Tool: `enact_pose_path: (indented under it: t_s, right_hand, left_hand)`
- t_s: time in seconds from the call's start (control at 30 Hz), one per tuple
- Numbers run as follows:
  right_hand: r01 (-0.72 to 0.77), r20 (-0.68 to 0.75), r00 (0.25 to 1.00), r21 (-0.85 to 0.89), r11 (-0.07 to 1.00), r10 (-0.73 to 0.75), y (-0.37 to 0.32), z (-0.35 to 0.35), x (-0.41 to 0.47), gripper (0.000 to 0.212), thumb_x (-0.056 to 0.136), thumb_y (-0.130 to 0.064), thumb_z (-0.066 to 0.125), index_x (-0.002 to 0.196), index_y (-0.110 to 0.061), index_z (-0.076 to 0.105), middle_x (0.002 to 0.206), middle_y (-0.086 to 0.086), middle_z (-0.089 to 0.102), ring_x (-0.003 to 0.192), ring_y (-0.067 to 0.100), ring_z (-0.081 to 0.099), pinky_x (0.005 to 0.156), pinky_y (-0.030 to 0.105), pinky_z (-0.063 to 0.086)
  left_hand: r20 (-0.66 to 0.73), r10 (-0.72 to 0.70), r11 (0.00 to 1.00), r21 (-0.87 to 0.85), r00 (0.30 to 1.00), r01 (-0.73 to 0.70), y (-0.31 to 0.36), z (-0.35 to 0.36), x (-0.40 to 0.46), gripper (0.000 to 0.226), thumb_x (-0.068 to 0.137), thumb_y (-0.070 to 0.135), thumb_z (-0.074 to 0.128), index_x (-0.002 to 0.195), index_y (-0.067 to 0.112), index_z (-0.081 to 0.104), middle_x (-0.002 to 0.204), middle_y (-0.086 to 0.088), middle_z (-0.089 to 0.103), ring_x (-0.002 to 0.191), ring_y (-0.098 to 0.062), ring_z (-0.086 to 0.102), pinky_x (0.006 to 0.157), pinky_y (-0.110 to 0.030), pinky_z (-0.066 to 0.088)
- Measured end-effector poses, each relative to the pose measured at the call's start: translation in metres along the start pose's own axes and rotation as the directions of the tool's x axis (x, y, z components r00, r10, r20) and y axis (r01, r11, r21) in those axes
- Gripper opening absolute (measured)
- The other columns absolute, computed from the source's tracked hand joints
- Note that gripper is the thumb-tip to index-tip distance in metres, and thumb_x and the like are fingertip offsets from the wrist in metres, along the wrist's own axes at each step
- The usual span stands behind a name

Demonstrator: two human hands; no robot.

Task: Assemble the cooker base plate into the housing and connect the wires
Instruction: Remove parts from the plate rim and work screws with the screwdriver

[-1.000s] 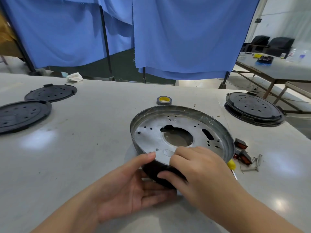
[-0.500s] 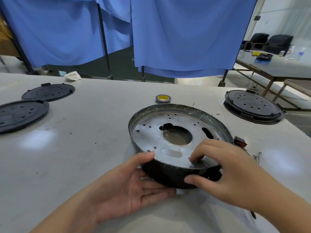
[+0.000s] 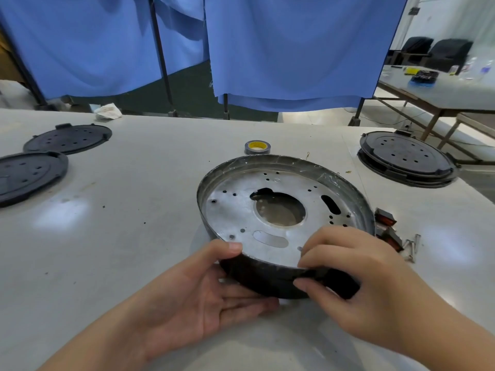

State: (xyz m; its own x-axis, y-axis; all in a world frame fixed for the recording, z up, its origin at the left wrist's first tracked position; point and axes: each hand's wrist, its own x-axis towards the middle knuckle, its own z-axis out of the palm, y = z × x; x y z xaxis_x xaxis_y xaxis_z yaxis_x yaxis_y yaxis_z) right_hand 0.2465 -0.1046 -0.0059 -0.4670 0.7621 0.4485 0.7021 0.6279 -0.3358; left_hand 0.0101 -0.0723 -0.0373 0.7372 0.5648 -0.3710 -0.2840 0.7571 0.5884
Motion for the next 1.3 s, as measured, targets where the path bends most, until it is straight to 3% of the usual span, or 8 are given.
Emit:
enact_pose_path:
  t_s: [0.27, 0.4, 0.57, 0.67, 0.83, 0.9, 1.03, 1.3]
  right_hand:
    - [-0.026, 0.067, 0.998, 0.059, 0.998, 0.022, 0.0, 0.0, -0.002, 0.006, 0.079, -0.025, 0.067, 0.074, -0.021, 0.067, 0.075, -0.014, 0.056, 0.068, 0.007, 0.056, 0.056, 0.031, 0.048]
    - [-0.037, 0.067, 0.997, 0.075, 0.996, 0.032, -0.001, 0.0, -0.002, 0.006, 0.078, -0.024, 0.067, 0.074, -0.02, 0.068, 0.075, -0.013, 0.057, 0.069, 0.008, 0.057, 0.057, 0.032, 0.049]
    - [-0.032, 0.061, 0.998, 0.022, 0.999, 0.031, -0.003, 0.0, 0.0, 0.01, 0.077, -0.031, 0.067, 0.076, -0.021, 0.066, 0.074, -0.012, 0.055, 0.066, 0.009, 0.054, 0.054, 0.034, 0.048]
    - [-0.011, 0.065, 0.998, -0.048, 0.999, 0.014, -0.006, 0.001, 0.003, 0.015, 0.078, -0.034, 0.068, 0.083, -0.021, 0.068, 0.076, -0.01, 0.055, 0.064, 0.01, 0.052, 0.053, 0.035, 0.048]
    - [0.029, 0.064, 0.998, -0.1, 0.995, -0.022, -0.006, 0.005, 0.005, 0.017, 0.081, -0.033, 0.067, 0.083, -0.016, 0.072, 0.076, -0.005, 0.056, 0.063, 0.014, 0.048, 0.051, 0.033, 0.045]
    - [0.028, 0.057, 0.998, -0.105, 0.994, -0.022, -0.005, 0.006, 0.005, 0.02, 0.082, -0.033, 0.065, 0.079, -0.015, 0.071, 0.075, -0.004, 0.055, 0.062, 0.016, 0.049, 0.051, 0.034, 0.045]
    - [0.037, 0.054, 0.998, -0.112, 0.993, -0.031, -0.001, 0.008, 0.005, 0.019, 0.083, -0.03, 0.07, 0.077, -0.012, 0.069, 0.075, -0.003, 0.054, 0.063, 0.018, 0.05, 0.051, 0.036, 0.046]
    - [0.05, 0.059, 0.997, -0.101, 0.994, -0.044, 0.002, 0.01, 0.001, 0.014, 0.08, -0.028, 0.072, 0.078, -0.015, 0.071, 0.074, -0.005, 0.055, 0.063, 0.017, 0.051, 0.051, 0.031, 0.044]
  left_hand:
    - [-0.004, -0.033, 0.999, -0.038, 0.999, 0.033, 0.001, -0.001, -0.002, 0.073, 0.063, 0.022, 0.089, 0.124, -0.005, 0.061, 0.13, -0.034, 0.054, 0.119, -0.043, 0.057, 0.091, -0.039, 0.055]
    - [0.056, -0.042, 0.999, -0.028, 0.998, 0.043, 0.002, -0.003, -0.002, 0.07, 0.069, 0.025, 0.086, 0.127, -0.001, 0.058, 0.135, -0.031, 0.051, 0.126, -0.041, 0.052, 0.099, -0.038, 0.05]
    - [0.119, -0.069, 0.998, 0.015, 0.991, 0.067, 0.004, -0.004, -0.004, 0.054, 0.074, -0.008, 0.057, 0.128, -0.007, 0.055, 0.137, -0.03, 0.05, 0.131, -0.037, 0.049, 0.104, -0.035, 0.046]
    - [-0.013, -0.082, 0.996, -0.02, 0.997, 0.082, 0.004, -0.001, -0.002, 0.052, 0.071, -0.021, 0.045, 0.12, -0.012, 0.06, 0.13, -0.03, 0.056, 0.121, -0.038, 0.057, 0.098, -0.036, 0.051]
    - [-0.259, -0.069, 0.997, -0.049, 0.963, 0.058, 0.0, 0.015, 0.0, 0.041, 0.079, -0.009, 0.047, 0.117, -0.014, 0.06, 0.117, -0.032, 0.063, 0.106, -0.04, 0.066, 0.086, -0.044, 0.055]
    - [-0.282, -0.049, 0.993, -0.113, 0.958, 0.018, -0.005, 0.021, -0.002, 0.041, 0.081, -0.01, 0.043, 0.119, -0.015, 0.058, 0.117, -0.034, 0.063, 0.107, -0.043, 0.064, 0.094, -0.044, 0.052]
    - [-0.302, 0.041, 0.945, -0.297, 0.953, -0.135, -0.021, 0.031, -0.007, 0.056, 0.061, -0.015, 0.049, 0.116, -0.022, 0.057, 0.117, -0.036, 0.061, 0.11, -0.046, 0.062, 0.097, -0.049, 0.044]
    - [-0.245, 0.139, 0.883, -0.407, 0.96, -0.232, -0.026, 0.045, -0.026, 0.055, 0.072, -0.011, 0.04, 0.124, -0.028, 0.043, 0.125, -0.044, 0.051, 0.12, -0.052, 0.052, 0.105, -0.053, 0.035]
